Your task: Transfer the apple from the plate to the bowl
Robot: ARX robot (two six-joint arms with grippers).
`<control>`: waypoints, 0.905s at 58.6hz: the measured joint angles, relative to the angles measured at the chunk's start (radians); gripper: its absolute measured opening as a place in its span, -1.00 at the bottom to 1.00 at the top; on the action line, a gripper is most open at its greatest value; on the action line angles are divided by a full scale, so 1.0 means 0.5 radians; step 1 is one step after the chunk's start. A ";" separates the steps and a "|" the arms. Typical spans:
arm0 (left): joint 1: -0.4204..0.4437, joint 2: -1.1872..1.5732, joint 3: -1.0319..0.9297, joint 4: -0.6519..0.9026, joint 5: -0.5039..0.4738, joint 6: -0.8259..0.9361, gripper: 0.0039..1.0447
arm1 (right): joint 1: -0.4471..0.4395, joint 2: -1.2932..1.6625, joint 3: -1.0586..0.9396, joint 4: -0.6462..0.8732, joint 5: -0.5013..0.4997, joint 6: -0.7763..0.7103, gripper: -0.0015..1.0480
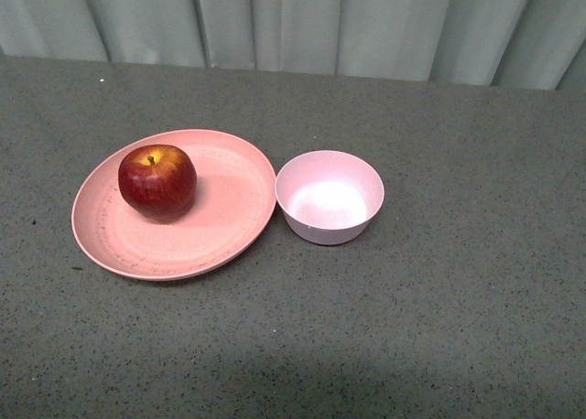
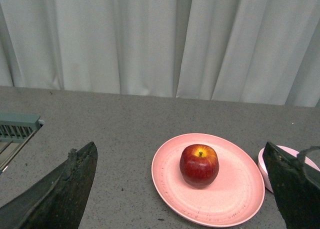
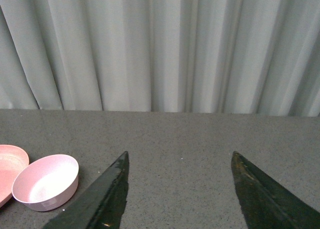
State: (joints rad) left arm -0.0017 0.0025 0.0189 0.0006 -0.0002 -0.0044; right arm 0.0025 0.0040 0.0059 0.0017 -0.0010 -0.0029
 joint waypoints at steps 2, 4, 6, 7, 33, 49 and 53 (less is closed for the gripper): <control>0.000 0.000 0.000 0.000 0.000 0.000 0.88 | 0.000 0.000 0.000 0.000 0.000 0.000 0.31; 0.000 0.000 0.000 0.000 0.001 0.000 0.88 | 0.000 0.000 0.000 0.000 0.000 0.000 0.41; 0.000 0.000 0.000 0.000 0.000 0.000 0.88 | 0.000 0.000 0.000 0.000 0.000 0.000 0.55; 0.000 0.000 0.000 0.000 0.000 0.000 0.88 | 0.000 0.000 0.000 0.000 0.000 0.000 0.62; 0.004 2.066 0.505 1.146 -0.092 -0.257 0.88 | 0.000 0.000 0.000 -0.001 0.000 0.001 0.82; -0.086 3.220 1.268 1.035 0.016 -0.265 0.88 | 0.000 0.000 0.000 -0.001 0.000 0.001 0.82; -0.125 3.409 1.480 0.844 0.098 -0.294 0.88 | 0.000 0.000 0.000 -0.001 0.000 0.001 0.82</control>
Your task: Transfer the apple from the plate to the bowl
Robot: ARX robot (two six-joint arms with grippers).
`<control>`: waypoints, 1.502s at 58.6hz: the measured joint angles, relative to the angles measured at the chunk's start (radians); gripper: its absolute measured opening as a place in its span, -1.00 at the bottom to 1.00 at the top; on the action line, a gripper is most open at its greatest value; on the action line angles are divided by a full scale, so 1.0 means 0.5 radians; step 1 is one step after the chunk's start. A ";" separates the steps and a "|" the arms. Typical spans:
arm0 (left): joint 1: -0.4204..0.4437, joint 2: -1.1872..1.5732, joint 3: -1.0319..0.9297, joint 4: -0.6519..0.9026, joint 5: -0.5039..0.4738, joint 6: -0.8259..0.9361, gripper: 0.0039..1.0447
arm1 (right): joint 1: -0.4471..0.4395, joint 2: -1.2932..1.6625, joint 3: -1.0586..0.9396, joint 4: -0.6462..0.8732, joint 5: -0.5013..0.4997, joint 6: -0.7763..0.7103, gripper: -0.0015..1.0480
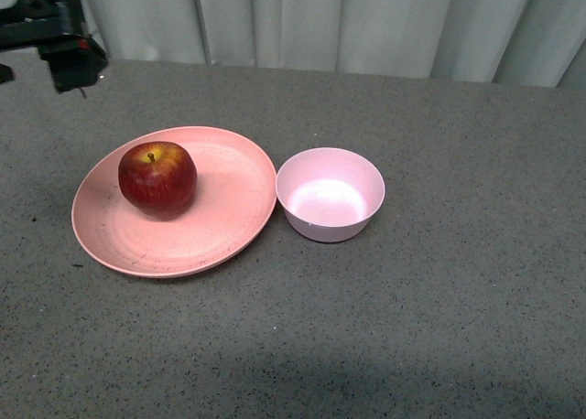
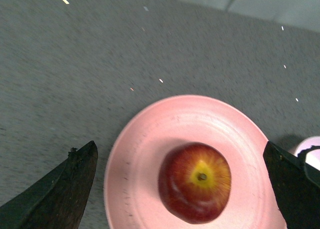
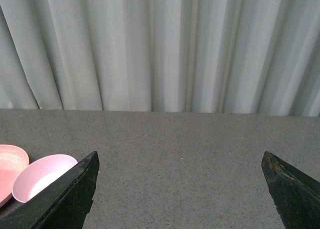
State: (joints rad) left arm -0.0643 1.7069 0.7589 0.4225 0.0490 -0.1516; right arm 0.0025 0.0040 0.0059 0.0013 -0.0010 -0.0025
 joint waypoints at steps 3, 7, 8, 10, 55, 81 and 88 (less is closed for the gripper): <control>-0.024 0.106 0.108 -0.095 0.025 -0.007 0.88 | 0.000 0.000 0.000 0.000 0.000 0.000 0.82; -0.047 0.197 0.192 -0.155 0.043 -0.005 0.88 | 0.000 0.000 0.000 0.000 0.000 0.000 0.82; -0.051 0.223 0.220 -0.181 0.049 -0.005 0.88 | 0.000 0.000 0.000 0.000 0.000 0.000 0.82; -0.060 0.257 0.257 -0.215 0.055 0.002 0.88 | 0.000 0.000 0.000 0.000 0.000 0.000 0.82; -0.108 0.563 0.375 -0.455 0.121 0.167 0.88 | 0.000 0.000 0.000 0.000 0.000 0.000 0.82; -0.136 0.554 0.339 -0.439 0.150 0.189 0.19 | 0.000 0.000 0.000 0.000 0.000 0.000 0.82; -0.181 0.512 0.327 -0.445 0.156 0.189 0.18 | 0.000 0.000 0.000 0.000 0.000 0.000 0.82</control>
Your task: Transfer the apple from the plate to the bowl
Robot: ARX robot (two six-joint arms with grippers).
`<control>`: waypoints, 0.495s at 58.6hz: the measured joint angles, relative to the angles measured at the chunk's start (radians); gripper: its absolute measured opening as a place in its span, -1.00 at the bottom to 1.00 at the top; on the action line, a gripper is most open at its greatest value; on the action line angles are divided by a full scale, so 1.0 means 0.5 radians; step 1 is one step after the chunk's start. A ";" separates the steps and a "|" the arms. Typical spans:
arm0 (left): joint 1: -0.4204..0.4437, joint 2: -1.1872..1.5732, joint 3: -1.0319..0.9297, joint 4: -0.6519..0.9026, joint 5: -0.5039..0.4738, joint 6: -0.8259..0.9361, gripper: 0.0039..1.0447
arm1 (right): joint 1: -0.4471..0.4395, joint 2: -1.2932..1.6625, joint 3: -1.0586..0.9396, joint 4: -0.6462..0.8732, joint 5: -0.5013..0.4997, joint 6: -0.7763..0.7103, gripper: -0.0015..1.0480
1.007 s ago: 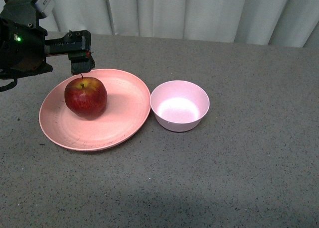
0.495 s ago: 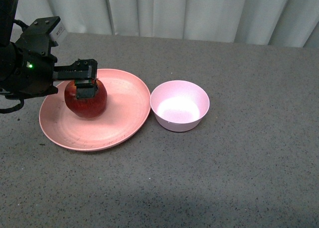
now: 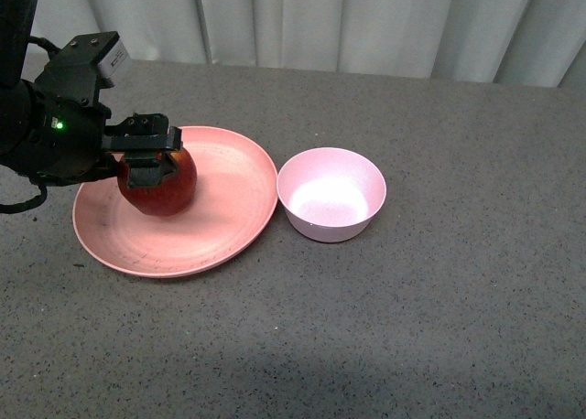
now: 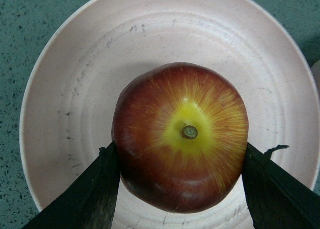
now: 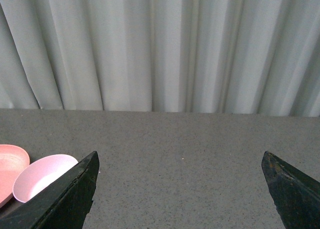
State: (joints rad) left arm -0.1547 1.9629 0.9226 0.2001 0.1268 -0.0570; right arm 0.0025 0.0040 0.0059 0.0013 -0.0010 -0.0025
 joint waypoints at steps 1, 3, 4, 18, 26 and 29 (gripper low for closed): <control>-0.008 -0.007 0.000 -0.002 0.002 -0.001 0.18 | 0.000 0.000 0.000 0.000 0.000 0.000 0.82; -0.032 -0.026 0.002 -0.011 0.007 -0.002 0.17 | 0.000 0.000 0.000 0.000 -0.001 0.000 0.82; -0.051 -0.042 0.003 -0.015 0.017 -0.003 0.17 | 0.000 0.000 0.000 0.000 -0.001 0.000 0.82; -0.319 -0.109 0.130 -0.025 0.039 -0.081 0.16 | 0.000 0.000 0.000 0.000 0.000 0.000 0.82; -0.480 -0.111 0.187 -0.025 0.050 -0.122 0.16 | 0.000 0.000 0.000 0.000 0.000 0.000 0.82; -0.528 -0.111 0.201 -0.025 0.047 -0.134 0.16 | 0.000 0.000 0.000 0.000 0.000 0.000 0.82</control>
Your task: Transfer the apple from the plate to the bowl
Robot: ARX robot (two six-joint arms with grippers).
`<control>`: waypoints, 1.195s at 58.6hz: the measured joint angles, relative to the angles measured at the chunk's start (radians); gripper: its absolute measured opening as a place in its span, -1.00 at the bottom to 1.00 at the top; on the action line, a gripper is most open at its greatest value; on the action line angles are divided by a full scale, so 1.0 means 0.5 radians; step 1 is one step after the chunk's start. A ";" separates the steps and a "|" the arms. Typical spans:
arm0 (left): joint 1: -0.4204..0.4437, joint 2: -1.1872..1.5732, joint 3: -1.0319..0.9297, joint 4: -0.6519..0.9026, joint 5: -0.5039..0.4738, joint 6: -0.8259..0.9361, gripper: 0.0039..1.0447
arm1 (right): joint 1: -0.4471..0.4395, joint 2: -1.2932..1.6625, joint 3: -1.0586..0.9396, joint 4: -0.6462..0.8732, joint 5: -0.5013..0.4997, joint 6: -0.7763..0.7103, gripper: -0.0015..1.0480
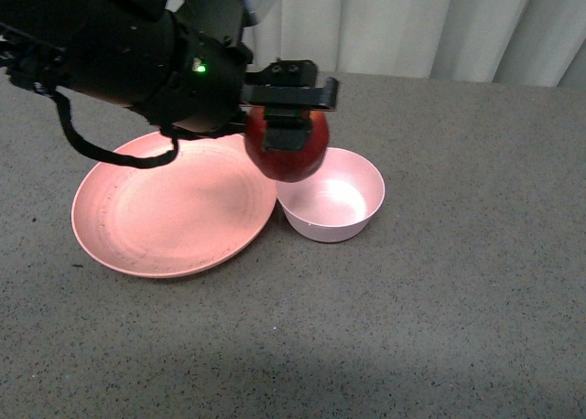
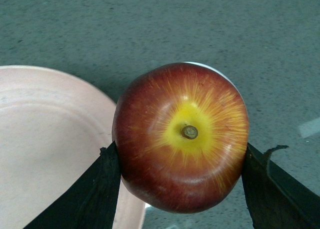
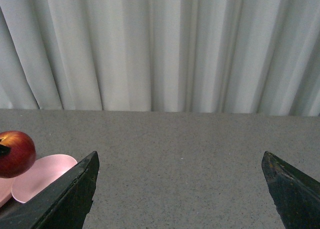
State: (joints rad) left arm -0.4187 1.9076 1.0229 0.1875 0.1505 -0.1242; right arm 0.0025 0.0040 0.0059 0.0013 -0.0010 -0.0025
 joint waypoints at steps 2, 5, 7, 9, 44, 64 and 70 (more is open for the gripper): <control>-0.034 0.005 0.013 0.000 -0.003 -0.013 0.16 | 0.000 0.000 0.000 0.000 0.000 0.000 0.82; -0.073 0.020 0.034 0.002 -0.013 -0.021 0.16 | 0.000 0.000 0.000 0.000 0.000 0.000 0.82; -0.097 0.034 0.050 0.006 -0.024 -0.031 0.16 | 0.000 0.000 0.000 0.000 0.000 0.000 0.82; -0.118 0.053 0.063 0.008 -0.029 -0.039 0.16 | 0.000 0.000 0.000 0.000 -0.001 0.000 0.82; -0.214 0.401 0.194 0.072 -0.144 -0.132 0.16 | 0.000 0.000 0.000 0.000 0.000 0.000 0.82; -0.210 0.435 0.209 0.102 -0.146 -0.137 0.67 | 0.000 0.000 0.000 0.000 0.000 0.000 0.82; -0.201 0.385 0.148 0.194 -0.137 -0.139 0.91 | 0.000 0.000 0.000 0.000 0.000 0.000 0.82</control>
State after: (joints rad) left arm -0.5194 2.1002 1.0969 0.2844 0.0822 -0.1936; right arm 0.0025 0.0040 0.0059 0.0013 -0.0010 -0.0025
